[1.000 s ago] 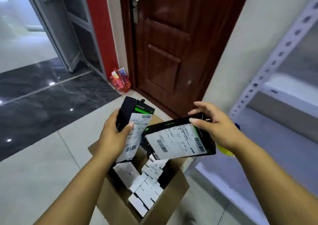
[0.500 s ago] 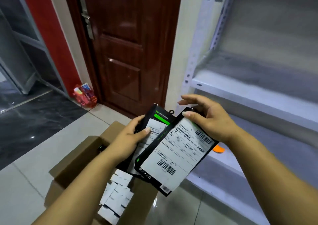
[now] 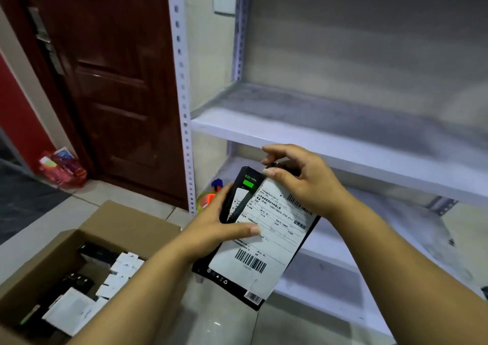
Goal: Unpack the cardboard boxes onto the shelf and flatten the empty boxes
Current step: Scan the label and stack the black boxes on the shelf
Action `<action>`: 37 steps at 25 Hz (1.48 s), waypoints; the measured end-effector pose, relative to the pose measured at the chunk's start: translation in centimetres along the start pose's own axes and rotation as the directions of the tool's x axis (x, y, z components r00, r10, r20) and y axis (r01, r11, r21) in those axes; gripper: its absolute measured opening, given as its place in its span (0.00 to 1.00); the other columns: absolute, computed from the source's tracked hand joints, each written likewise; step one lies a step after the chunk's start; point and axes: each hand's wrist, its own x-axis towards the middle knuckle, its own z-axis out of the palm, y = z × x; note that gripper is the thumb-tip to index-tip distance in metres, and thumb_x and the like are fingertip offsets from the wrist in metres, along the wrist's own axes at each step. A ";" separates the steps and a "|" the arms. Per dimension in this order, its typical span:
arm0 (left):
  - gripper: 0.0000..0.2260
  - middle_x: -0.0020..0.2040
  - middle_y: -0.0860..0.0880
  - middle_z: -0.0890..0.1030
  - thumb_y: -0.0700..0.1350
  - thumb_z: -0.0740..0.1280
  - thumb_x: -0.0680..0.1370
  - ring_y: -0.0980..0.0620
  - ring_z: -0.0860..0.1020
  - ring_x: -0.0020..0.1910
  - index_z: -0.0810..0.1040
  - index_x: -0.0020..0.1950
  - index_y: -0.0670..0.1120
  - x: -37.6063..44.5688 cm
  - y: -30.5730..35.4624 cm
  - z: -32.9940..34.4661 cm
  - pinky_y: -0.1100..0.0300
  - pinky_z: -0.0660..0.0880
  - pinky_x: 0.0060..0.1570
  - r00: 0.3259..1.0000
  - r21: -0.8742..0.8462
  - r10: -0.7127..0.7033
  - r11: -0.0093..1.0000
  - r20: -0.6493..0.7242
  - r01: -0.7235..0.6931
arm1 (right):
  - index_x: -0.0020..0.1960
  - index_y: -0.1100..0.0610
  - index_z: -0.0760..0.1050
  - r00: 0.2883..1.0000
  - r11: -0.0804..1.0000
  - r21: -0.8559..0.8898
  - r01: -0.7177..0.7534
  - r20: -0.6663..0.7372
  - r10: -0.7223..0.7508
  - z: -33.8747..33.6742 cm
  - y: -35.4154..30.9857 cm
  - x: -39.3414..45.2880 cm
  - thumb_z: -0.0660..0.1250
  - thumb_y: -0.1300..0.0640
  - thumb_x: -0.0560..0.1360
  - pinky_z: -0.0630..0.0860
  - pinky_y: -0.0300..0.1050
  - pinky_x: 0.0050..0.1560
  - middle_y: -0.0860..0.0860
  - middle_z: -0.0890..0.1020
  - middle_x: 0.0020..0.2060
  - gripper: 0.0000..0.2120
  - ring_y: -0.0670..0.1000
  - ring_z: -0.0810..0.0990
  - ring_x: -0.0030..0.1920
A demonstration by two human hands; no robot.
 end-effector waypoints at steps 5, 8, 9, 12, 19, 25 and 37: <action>0.31 0.52 0.55 0.83 0.41 0.76 0.62 0.56 0.82 0.52 0.72 0.64 0.48 1.7 0.6 5.4 0.69 0.75 0.46 0.996 0.031 0.055 0.998 -0.071 -0.053 | 0.62 0.54 0.77 0.994 0.963 -0.269 0.013 -0.099 -0.041 -5.1 1.4 -3.1 0.70 0.52 0.75 0.74 0.40 0.57 0.46 0.79 0.53 0.17 0.45 0.78 0.54; 0.31 0.52 0.53 0.83 0.42 0.80 0.63 0.59 0.82 0.51 0.71 0.62 0.53 2.8 1.5 7.7 0.70 0.76 0.45 0.986 0.026 0.059 0.998 -0.159 -0.055 | 0.64 0.55 0.76 0.957 0.936 -0.347 -0.056 -0.285 -0.048 -8.1 2.1 -5.1 0.69 0.49 0.75 0.72 0.42 0.59 0.46 0.77 0.57 0.19 0.44 0.74 0.58; 0.30 0.52 0.54 0.83 0.41 0.79 0.65 0.60 0.81 0.49 0.71 0.61 0.54 3.1 2.0 8.3 0.71 0.75 0.43 0.981 0.014 0.062 0.998 -0.182 -0.060 | 0.64 0.55 0.75 0.937 0.937 -0.339 -0.083 -0.347 -0.043 -8.9 2.3 -5.8 0.68 0.49 0.75 0.73 0.43 0.60 0.45 0.77 0.57 0.20 0.44 0.74 0.59; 0.21 0.46 0.56 0.84 0.37 0.74 0.69 0.63 0.81 0.44 0.71 0.56 0.55 4.3 4.2 9.7 0.74 0.74 0.37 0.971 -0.007 0.114 0.993 -0.210 -0.118 | 0.65 0.53 0.74 0.897 0.949 -0.272 -0.162 -0.441 0.027 -10.7 2.3 -7.4 0.66 0.44 0.74 0.73 0.43 0.58 0.43 0.74 0.57 0.23 0.44 0.73 0.59; 0.25 0.48 0.50 0.84 0.38 0.76 0.67 0.53 0.84 0.44 0.71 0.60 0.48 7.7 10.2 12.7 0.64 0.78 0.36 0.955 -0.148 0.212 0.958 -0.206 -0.245 | 0.75 0.49 0.60 0.830 0.979 -0.024 -0.201 -0.535 0.157 -13.9 0.7 -8.7 0.64 0.39 0.68 0.71 0.35 0.51 0.40 0.66 0.65 0.38 0.41 0.70 0.61; 0.29 0.51 0.49 0.84 0.42 0.77 0.63 0.48 0.84 0.47 0.72 0.62 0.47 9.6 16.3 14.2 0.56 0.80 0.40 0.937 -0.221 0.315 0.913 -0.155 -0.343 | 0.74 0.47 0.62 0.844 0.986 -0.021 -0.167 -0.519 0.132 -16.9 -1.0 -8.2 0.64 0.36 0.69 0.73 0.35 0.53 0.38 0.69 0.66 0.36 0.38 0.73 0.59; 0.33 0.51 0.48 0.79 0.47 0.72 0.69 0.53 0.83 0.42 0.58 0.68 0.47 11.5 27.6 16.9 0.54 0.79 0.41 0.902 -0.337 0.414 0.837 -0.125 -0.431 | 0.66 0.48 0.70 0.903 0.974 0.163 0.157 -0.422 -0.075 -21.8 -7.0 -5.4 0.59 0.44 0.76 0.73 0.41 0.62 0.42 0.80 0.60 0.20 0.43 0.77 0.62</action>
